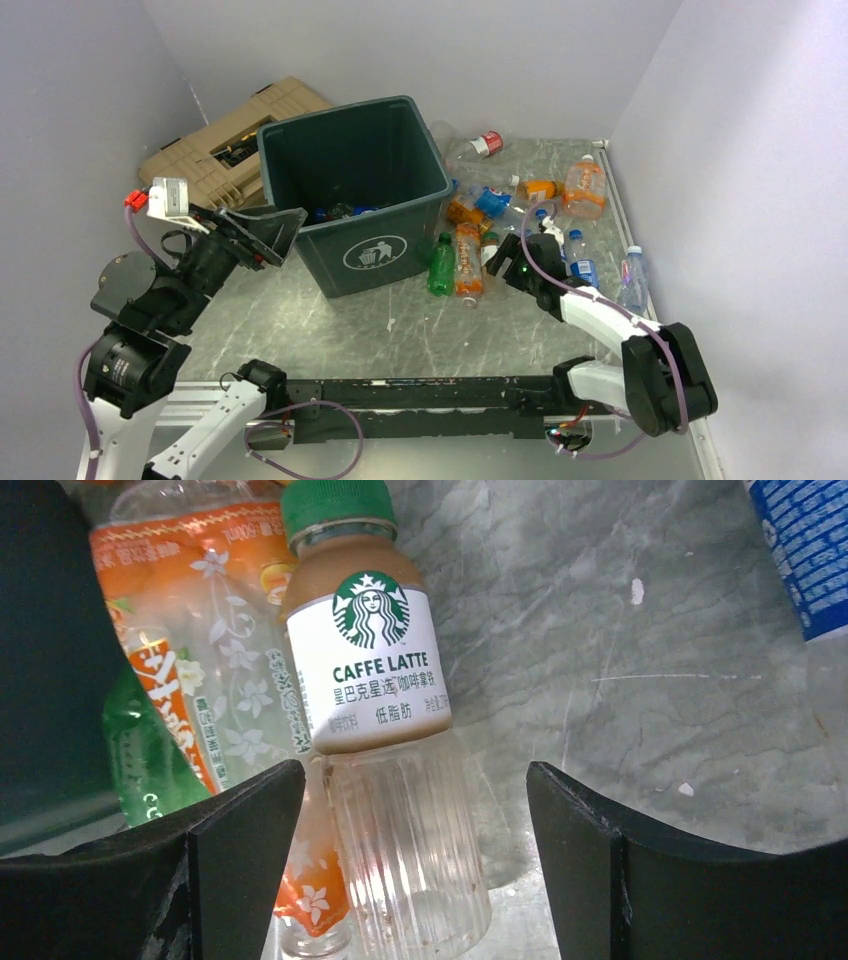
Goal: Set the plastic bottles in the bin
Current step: Pick up the plastic bottle at the center of the board.
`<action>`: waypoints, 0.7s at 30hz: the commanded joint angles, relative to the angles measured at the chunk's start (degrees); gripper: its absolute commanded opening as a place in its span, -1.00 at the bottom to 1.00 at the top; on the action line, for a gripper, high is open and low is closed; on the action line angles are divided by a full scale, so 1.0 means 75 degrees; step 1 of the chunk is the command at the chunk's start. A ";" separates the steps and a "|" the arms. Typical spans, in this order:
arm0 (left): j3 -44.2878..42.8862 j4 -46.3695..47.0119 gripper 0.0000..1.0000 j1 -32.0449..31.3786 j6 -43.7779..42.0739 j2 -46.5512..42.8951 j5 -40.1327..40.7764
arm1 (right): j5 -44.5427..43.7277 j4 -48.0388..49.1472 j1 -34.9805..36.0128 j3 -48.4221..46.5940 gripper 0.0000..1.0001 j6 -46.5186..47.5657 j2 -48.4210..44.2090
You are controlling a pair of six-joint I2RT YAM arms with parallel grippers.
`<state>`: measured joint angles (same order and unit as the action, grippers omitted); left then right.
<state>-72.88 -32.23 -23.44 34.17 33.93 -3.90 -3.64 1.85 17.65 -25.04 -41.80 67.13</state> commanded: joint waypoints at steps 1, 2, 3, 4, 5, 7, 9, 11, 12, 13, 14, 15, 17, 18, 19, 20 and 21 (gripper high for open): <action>-0.0137 -0.0015 0.64 0.0008 0.0119 -0.0041 -0.0173 | 0.0306 0.0351 -0.0027 -0.0299 0.71 0.0393 0.0250; -0.0116 -0.0021 0.64 0.0008 0.0119 -0.0057 -0.0173 | 0.0350 0.0370 -0.0022 -0.0289 0.70 0.0431 0.0294; -0.0090 -0.0016 0.64 0.0008 0.0130 -0.0053 -0.0171 | 0.0380 0.0380 -0.0021 -0.0278 0.69 0.0457 0.0334; -0.0072 -0.0016 0.64 0.0008 0.0141 -0.0056 -0.0171 | 0.0424 0.0406 -0.0021 -0.0266 0.68 0.0488 0.0388; -0.0055 -0.0015 0.64 0.0014 0.0143 -0.0059 -0.0181 | 0.0447 0.0434 -0.0012 -0.0254 0.67 0.0517 0.0431; -0.0044 -0.0017 0.64 0.0008 0.0143 -0.0056 -0.0177 | 0.0544 0.0465 -0.0010 -0.0245 0.64 0.0550 0.0547; -0.0024 -0.0004 0.64 0.0008 0.0143 -0.0059 -0.0173 | 0.0657 0.0485 0.0019 -0.0237 0.63 0.0569 0.0657; -0.0003 0.0001 0.64 0.0007 0.0146 -0.0059 -0.0173 | 0.0720 0.0538 0.0073 -0.0213 0.61 0.0608 0.0743; 0.0011 0.0013 0.64 0.0008 0.0153 -0.0054 -0.0176 | 0.0733 0.0520 0.0108 -0.0232 0.61 0.0634 0.0804; 0.0017 0.0019 0.64 0.0008 0.0153 -0.0059 -0.0174 | 0.0742 0.0498 0.0143 -0.0252 0.61 0.0661 0.0858; 0.0025 0.0014 0.64 0.0008 0.0165 -0.0052 -0.0183 | 0.0727 0.0474 0.0178 -0.0277 0.60 0.0682 0.0918; 0.0036 0.0019 0.64 0.0008 0.0172 -0.0063 -0.0183 | 0.0712 0.0469 0.0203 -0.0282 0.60 0.0702 0.0953; 0.0060 -0.0006 0.64 0.0008 0.0184 -0.0079 -0.0181 | 0.0665 0.0469 0.0235 -0.0257 0.58 0.0701 0.0926; 0.0071 -0.0013 0.64 0.0008 0.0189 -0.0087 -0.0164 | 0.0662 0.0469 0.0247 -0.0234 0.55 0.0715 0.0887; 0.0077 -0.0024 0.64 0.0005 0.0190 -0.0114 -0.0151 | 0.0641 0.0450 0.0257 -0.0225 0.53 0.0736 0.0838; 0.0078 -0.0036 0.64 0.0008 0.0190 -0.0126 -0.0125 | 0.0613 0.0415 0.0265 -0.0214 0.51 0.0743 0.0777; 0.0094 -0.0049 0.64 0.0017 0.0190 -0.0145 -0.0108 | 0.0579 0.0386 0.0277 -0.0204 0.48 0.0770 0.0717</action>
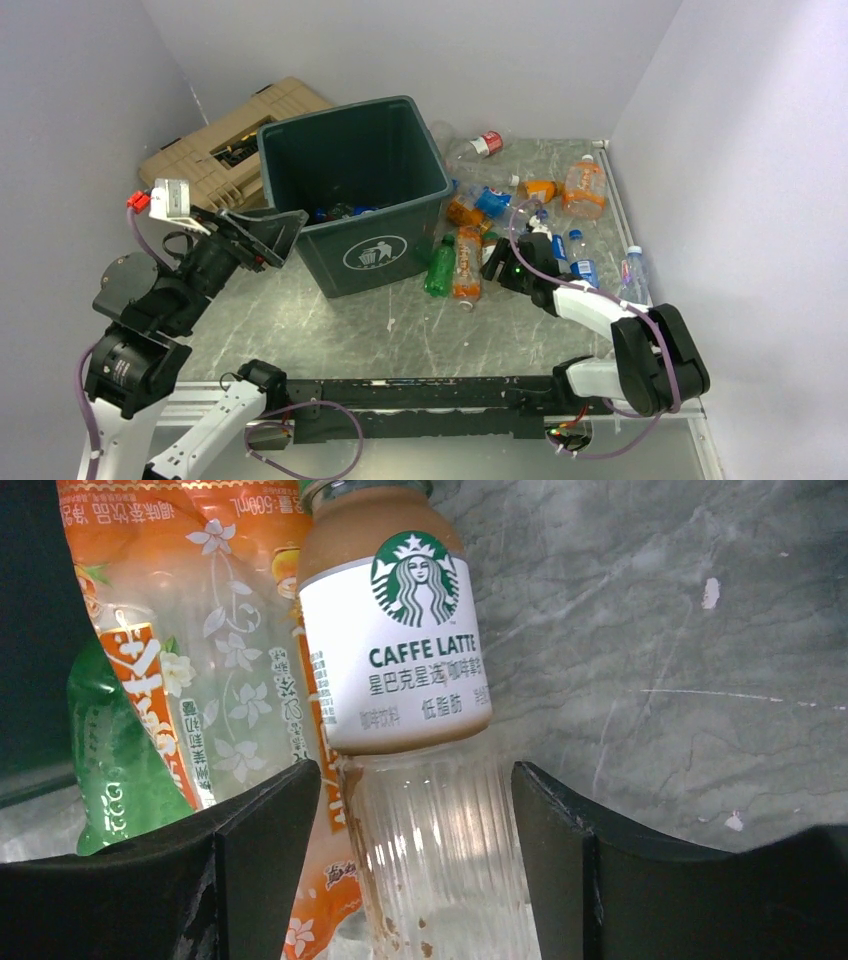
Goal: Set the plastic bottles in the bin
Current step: Pick up the plastic bottle at the center of the board.
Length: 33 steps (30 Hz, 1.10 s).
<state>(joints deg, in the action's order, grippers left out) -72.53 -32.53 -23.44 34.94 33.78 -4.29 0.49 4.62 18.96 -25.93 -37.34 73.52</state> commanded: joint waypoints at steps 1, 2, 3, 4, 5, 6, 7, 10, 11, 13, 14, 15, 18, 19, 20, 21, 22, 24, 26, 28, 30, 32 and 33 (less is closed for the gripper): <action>0.0047 -0.0020 0.64 0.0012 0.0072 -0.0139 -0.0041 | -0.0007 -0.0019 0.0108 -0.0073 0.45 0.0215 -0.0193; 0.0058 -0.0021 0.64 0.0009 0.0084 -0.0154 -0.0033 | -0.0027 -0.0048 0.0125 -0.0061 0.42 0.0245 -0.0234; 0.0052 -0.0023 0.64 0.0008 0.0087 -0.0162 -0.0027 | -0.0042 -0.0088 0.0137 -0.0058 0.40 0.0292 -0.0275; 0.0060 -0.0022 0.64 0.0007 0.0088 -0.0173 -0.0028 | -0.0051 -0.0131 0.0143 -0.0058 0.39 0.0327 -0.0287; 0.0069 -0.0019 0.64 0.0008 0.0092 -0.0169 -0.0027 | -0.0048 -0.0175 0.0152 -0.0074 0.38 0.0362 -0.0278; 0.0079 -0.0003 0.64 0.0008 0.0098 -0.0184 -0.0027 | -0.0047 -0.0236 0.0155 -0.0080 0.38 0.0388 -0.0266; 0.0080 0.0010 0.64 0.0008 0.0110 -0.0191 -0.0034 | -0.0053 -0.0242 0.0166 -0.0072 0.37 0.0396 -0.0271; 0.0103 0.0008 0.64 0.0008 0.0144 -0.0191 -0.0055 | -0.0052 -0.0313 0.0199 -0.0137 0.37 0.0406 -0.0203; 0.0105 0.0010 0.64 0.0008 0.0152 -0.0191 -0.0068 | -0.0048 -0.0351 0.0205 -0.0185 0.34 0.0417 -0.0144; 0.0085 -0.0014 0.64 0.0008 0.0161 -0.0208 -0.0066 | -0.0048 -0.0411 0.0231 -0.0252 0.25 0.0409 -0.0032; 0.0079 -0.0035 0.64 0.0008 0.0155 -0.0211 -0.0055 | -0.0053 -0.0433 0.0237 -0.0273 0.20 0.0409 0.0005; 0.0068 -0.0060 0.64 0.0008 0.0158 -0.0220 -0.0040 | -0.0196 -0.0448 0.0248 -0.0296 0.15 0.0409 0.0019; 0.0078 -0.0114 0.64 0.0002 0.0146 -0.0271 0.0019 | -0.0225 -0.0454 0.0281 -0.0272 0.04 0.0423 -0.0053; 0.0074 -0.0115 0.64 0.0008 0.0146 -0.0289 0.0027 | -0.0228 -0.0442 0.0290 -0.0246 0.01 0.0421 -0.0118; 0.0092 -0.0115 0.64 0.0008 0.0146 -0.0303 0.0039 | -0.0245 -0.0455 0.0295 -0.0225 -0.01 0.0420 -0.0198; 0.0101 -0.0105 0.64 0.0008 0.0156 -0.0318 0.0050 | -0.0261 -0.0494 0.0305 -0.0219 -0.03 0.0412 -0.0309; 0.0115 -0.0088 0.64 0.0008 0.0155 -0.0320 0.0063 | -0.0286 -0.0571 0.0308 -0.0222 -0.04 0.0409 -0.0439; 0.0104 -0.0060 0.64 0.0008 0.0141 -0.0312 0.0067 | -0.0390 -0.0873 0.0344 -0.0257 -0.05 0.0420 -0.0840; 0.0050 -0.0051 0.64 0.0008 0.0114 -0.0262 0.0082 | -0.0569 -0.1288 0.0401 -0.0410 -0.07 0.0440 -0.1568; -0.0030 -0.0019 0.64 0.0008 0.0060 -0.0213 0.0079 | -0.0859 -0.1845 0.0513 -0.0647 -0.08 0.0522 -0.2343; -0.0121 0.0018 0.64 0.0008 0.0019 -0.0145 0.0090 | -0.1230 -0.2441 0.0649 -0.0990 -0.09 0.0629 -0.3155; -0.0179 0.0081 0.64 0.0008 0.0000 -0.0063 0.0093 | -0.1550 -0.3040 0.0800 -0.1431 -0.10 0.0724 -0.3861; -0.0188 0.0157 0.64 0.0008 0.0003 -0.0022 0.0083 | -0.1681 -0.3267 0.0922 -0.1678 -0.11 0.0779 -0.4141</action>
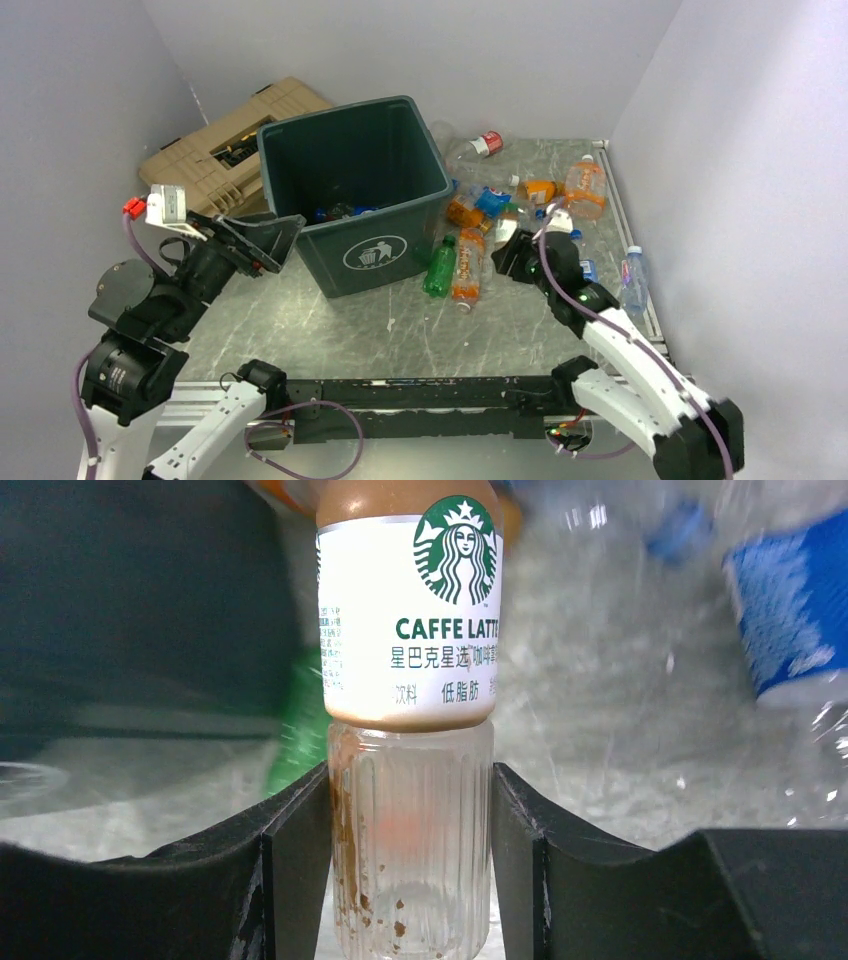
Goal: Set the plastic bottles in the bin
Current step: Pick up the plastic bottle at the center of the board.
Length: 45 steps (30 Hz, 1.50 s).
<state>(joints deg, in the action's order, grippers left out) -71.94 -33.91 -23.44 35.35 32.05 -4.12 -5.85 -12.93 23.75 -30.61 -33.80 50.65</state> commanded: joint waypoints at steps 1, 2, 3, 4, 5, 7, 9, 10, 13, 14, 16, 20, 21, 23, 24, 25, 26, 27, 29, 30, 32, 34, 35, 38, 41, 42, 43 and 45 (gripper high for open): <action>-0.0255 0.0422 0.64 0.0008 -0.0050 0.0258 0.0049 | -0.0908 -0.1167 0.0394 -0.1285 -0.11 0.0355 -0.1381; -0.0267 0.0504 0.64 0.0008 -0.0050 0.0295 0.0040 | -0.0912 -0.1255 0.0482 -0.1475 -0.11 0.0411 -0.1642; -0.0291 0.0583 0.64 0.0008 -0.0050 0.0356 0.0026 | -0.0859 -0.1298 0.0580 -0.1645 -0.12 0.0468 -0.1868; -0.0337 0.0639 0.64 0.0008 -0.0050 0.0429 0.0006 | -0.0712 -0.1304 0.0664 -0.1789 -0.12 0.0524 -0.2093; -0.0394 0.0715 0.64 0.0005 -0.0072 0.0501 -0.0037 | -0.0523 -0.1245 0.0736 -0.1917 -0.12 0.0599 -0.2295; -0.0551 0.0874 0.65 0.0008 -0.0163 0.0696 -0.0220 | 0.0150 -0.1019 0.0802 -0.2092 -0.13 0.0805 -0.2670; -0.0745 0.1022 0.67 0.0002 -0.0240 0.0958 -0.0415 | 0.1124 -0.0712 0.0805 -0.2246 -0.13 0.0995 -0.2916; -0.0833 0.1105 0.68 0.0008 -0.0273 0.1098 -0.0520 | 0.1652 -0.0520 0.0806 -0.2317 -0.13 0.1083 -0.3020; -0.1061 0.1576 0.73 0.0008 -0.0312 0.1565 -0.1059 | 0.3166 0.0099 0.0806 -0.2557 -0.12 0.1067 -0.3090; -0.1081 0.1824 0.74 0.0008 -0.0318 0.1694 -0.1342 | 0.3524 0.0342 0.0806 -0.2583 -0.12 0.1002 -0.3117; -0.1029 0.2404 0.75 0.0008 -0.0232 0.1951 -0.1950 | 0.3890 0.0842 0.0806 -0.2538 -0.11 0.0807 -0.3218; -0.0495 0.4120 0.70 0.0008 0.0446 0.2309 -0.3051 | 0.4178 0.2039 0.0806 -0.2404 -0.11 0.0318 -0.3202; -0.0377 0.4527 0.70 0.0008 0.0635 0.2413 -0.3211 | 0.4294 0.2266 0.0806 -0.2435 -0.12 0.0201 -0.3081; -0.0307 0.5089 0.69 0.0002 0.0970 0.2694 -0.3430 | 0.4487 0.2783 0.0806 -0.2518 -0.13 -0.0035 -0.2776; -0.0340 0.5174 0.69 0.0005 0.1081 0.2826 -0.3521 | 0.4576 0.2988 0.0812 -0.2543 -0.13 -0.0136 -0.2624; -0.0383 0.5223 0.68 0.0005 0.1177 0.2943 -0.3611 | 0.4606 0.3158 0.0817 -0.2602 -0.14 -0.0219 -0.2482; -0.0432 0.5233 0.68 -0.0002 0.1240 0.3065 -0.3683 | 0.4633 0.3280 0.0827 -0.2668 -0.15 -0.0278 -0.2328; -0.0467 0.5259 0.68 0.0001 0.1299 0.3149 -0.3743 | 0.4668 0.3361 0.0860 -0.2745 -0.17 -0.0301 -0.2177; -0.0514 0.5369 0.71 -0.0003 0.1435 0.3276 -0.3873 | 0.4604 0.3345 0.0994 -0.2956 -0.18 -0.0230 -0.1827; -0.0555 0.5396 0.72 -0.0003 0.1473 0.3328 -0.3929 | 0.4518 0.3314 0.1115 -0.3060 -0.19 -0.0137 -0.1682; -0.0653 0.5403 0.75 -0.0002 0.1509 0.3405 -0.4049 | 0.4206 0.3149 0.1542 -0.3277 -0.19 0.0152 -0.1403; -0.0737 0.5406 0.83 -0.0003 0.1503 0.3464 -0.4149 | 0.3726 0.2909 0.2102 -0.3590 -0.19 0.0548 -0.1107; -0.0733 0.5439 0.84 -0.0003 0.1502 0.3471 -0.4185 | 0.3480 0.2783 0.2377 -0.3720 -0.19 0.0735 -0.0947; -0.0609 0.5695 0.84 -0.0003 0.1483 0.3423 -0.4346 | 0.2996 0.2649 0.2965 -0.3961 -0.19 0.0992 -0.0548; -0.0486 0.5859 0.84 -0.0003 0.1409 0.3351 -0.4472 | 0.2729 0.2764 0.3231 -0.4032 -0.19 0.1058 -0.0275; -0.0445 0.5893 0.83 -0.0003 0.1385 0.3325 -0.4512 | 0.2664 0.2802 0.3327 -0.4047 -0.19 0.1077 -0.0187; -0.0388 0.5970 0.82 -0.0003 0.1381 0.3296 -0.4557 | 0.2612 0.2825 0.3415 -0.4076 -0.19 0.1099 -0.0090; -0.0279 0.6205 0.82 -0.0003 0.1386 0.3192 -0.4642 | 0.2480 0.2825 0.3625 -0.4150 -0.19 0.1184 0.0087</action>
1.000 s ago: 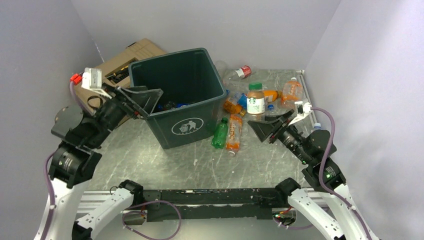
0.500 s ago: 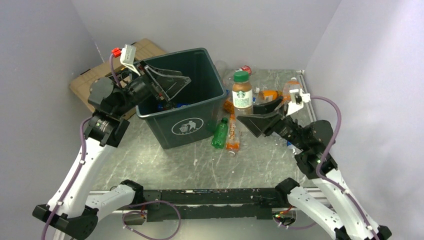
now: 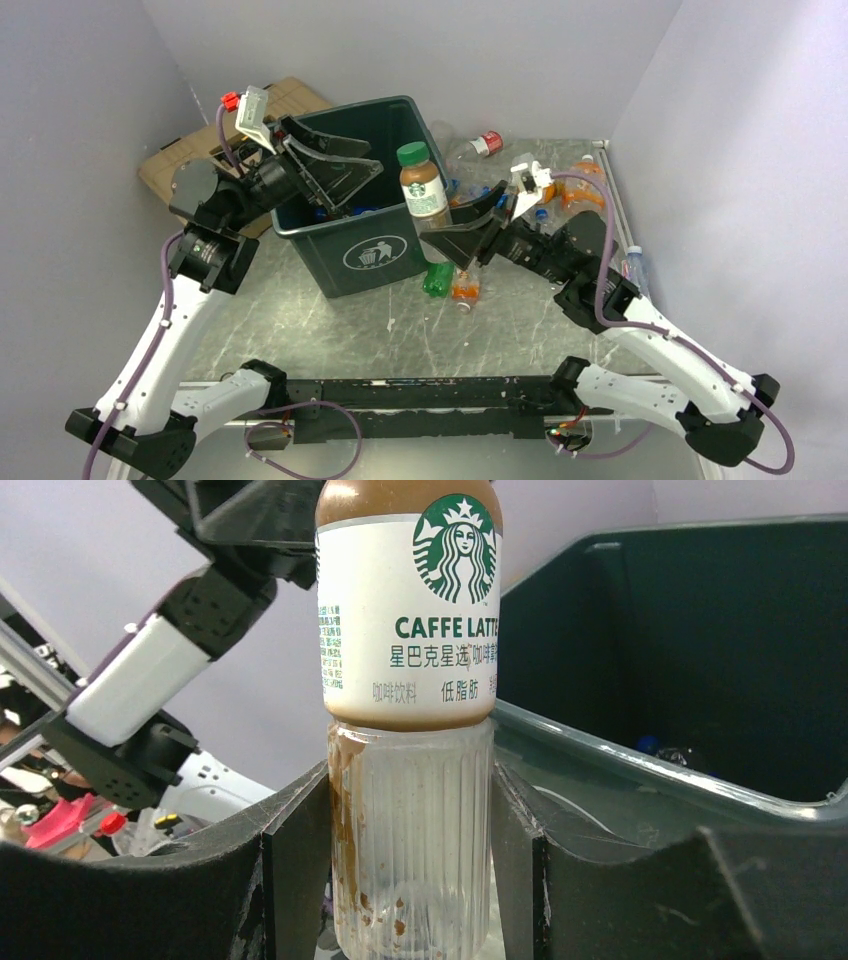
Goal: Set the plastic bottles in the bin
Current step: Pick up the plastic bottle at the center of the board.
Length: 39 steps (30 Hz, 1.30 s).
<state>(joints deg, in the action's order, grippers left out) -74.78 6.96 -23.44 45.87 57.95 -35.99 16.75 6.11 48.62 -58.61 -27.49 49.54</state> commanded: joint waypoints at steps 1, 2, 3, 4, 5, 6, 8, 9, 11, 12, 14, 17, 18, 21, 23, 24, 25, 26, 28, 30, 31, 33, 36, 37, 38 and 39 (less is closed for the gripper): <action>0.0153 0.0847 0.82 -0.0003 -0.0027 -0.0297 -0.0431 | -0.0599 0.0312 0.0413 -0.0432 -0.19 0.0383 0.0298; 0.0182 0.0877 0.82 -0.0003 -0.0050 -0.0343 -0.0449 | -0.0650 0.0355 0.0514 -0.0435 -0.19 0.0430 0.0359; 0.0168 0.0841 0.82 -0.0003 -0.0091 -0.0360 -0.0441 | -0.0676 0.0397 0.0604 -0.0435 -0.19 0.0476 0.0416; 0.0128 0.0753 0.81 -0.0003 -0.0136 -0.0367 -0.0440 | -0.0705 0.0422 0.0703 -0.0450 -0.19 0.0518 0.0494; 0.0086 0.0627 0.81 -0.0003 -0.0194 -0.0357 -0.0440 | -0.0735 0.0456 0.0800 -0.0458 -0.19 0.0548 0.0553; 0.0039 0.0535 0.81 -0.0003 -0.0224 -0.0346 -0.0456 | -0.0753 0.0490 0.0866 -0.0475 -0.19 0.0583 0.0619; 0.0056 0.0479 0.81 -0.0003 -0.0214 -0.0333 -0.0468 | -0.0763 0.0553 0.0991 -0.0504 -0.19 0.0639 0.0705; 0.0083 0.0493 0.80 -0.0003 -0.0191 -0.0333 -0.0479 | -0.0758 0.0591 0.1037 -0.0511 -0.19 0.0651 0.0742; 0.0134 0.0496 0.78 -0.0003 -0.0147 -0.0322 -0.0521 | -0.0785 0.0667 0.1114 -0.0517 -0.19 0.0664 0.0793; 0.0137 0.0457 0.75 -0.0003 -0.0140 -0.0311 -0.0550 | -0.0781 0.0714 0.1138 -0.0517 -0.19 0.0679 0.0816; 0.0143 0.0418 0.70 -0.0003 -0.0121 -0.0276 -0.0616 | -0.0787 0.0848 0.1179 -0.0506 -0.18 0.0676 0.0852; 0.0174 0.0467 0.62 -0.0006 -0.0028 -0.0239 -0.0751 | -0.0835 0.0993 0.1243 -0.0506 -0.18 0.0694 0.0907; 0.0187 0.0502 0.60 -0.0004 0.0002 -0.0239 -0.0792 | -0.0874 0.1042 0.1265 -0.0497 -0.18 0.0699 0.0926; 0.0174 0.0491 0.45 -0.0014 0.0057 -0.0202 -0.0939 | -0.0909 0.1251 0.1306 -0.0454 -0.18 0.0703 0.0949; 0.0139 0.0447 0.27 -0.0015 0.0101 -0.0155 -0.1076 | -0.0884 0.1316 0.1332 -0.0484 -0.18 0.0704 0.1002; 0.0124 0.0443 0.19 -0.0015 0.0114 -0.0126 -0.1130 | -0.0859 0.1318 0.1344 -0.0518 -0.18 0.0711 0.1047; 0.0120 0.0422 0.14 -0.0015 0.0144 -0.0108 -0.1150 | -0.0824 0.1321 0.1364 -0.0561 -0.18 0.0719 0.1098; 0.0143 0.0429 0.12 -0.0021 0.0181 -0.0089 -0.1156 | -0.0817 0.1289 0.1393 -0.0609 -0.18 0.0737 0.1150; 0.0192 0.0484 0.12 -0.0027 0.0248 -0.0075 -0.1169 | -0.0846 0.1272 0.1463 -0.0654 -0.18 0.0781 0.1225; 0.0224 0.0532 0.10 -0.0036 0.0271 -0.0075 -0.1164 | -0.0892 0.1252 0.1513 -0.0669 -0.18 0.0838 0.1255; 0.0223 0.0552 0.09 -0.0038 0.0271 -0.0085 -0.1160 | -0.0922 0.1238 0.1536 -0.0670 -0.18 0.0865 0.1265; 0.0223 0.0541 0.04 -0.0039 0.0240 -0.0117 -0.1107 | -0.0954 0.1211 0.1564 -0.0658 -0.18 0.0903 0.1270; 0.0216 0.0513 -0.19 -0.0050 0.0187 -0.0151 -0.1106 | -0.0971 0.1184 0.1591 -0.0626 -0.18 0.0933 0.1281; 0.0246 0.0532 -0.32 -0.0050 0.0170 -0.0156 -0.1103 | -0.0968 0.1159 0.1600 -0.0634 -0.18 0.0940 0.1283; 0.0274 0.0546 -0.47 -0.0050 0.0166 -0.0157 -0.1094 | -0.0977 0.1140 0.1606 -0.0626 -0.18 0.0954 0.1292; 0.0298 0.0564 -0.68 -0.0044 0.0179 -0.0154 -0.1083 | -0.0990 0.1141 0.1614 -0.0598 -0.18 0.0957 0.1270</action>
<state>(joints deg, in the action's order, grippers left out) -73.30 8.95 -23.62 47.68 57.25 -43.35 9.52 11.57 60.12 -60.77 -21.47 59.70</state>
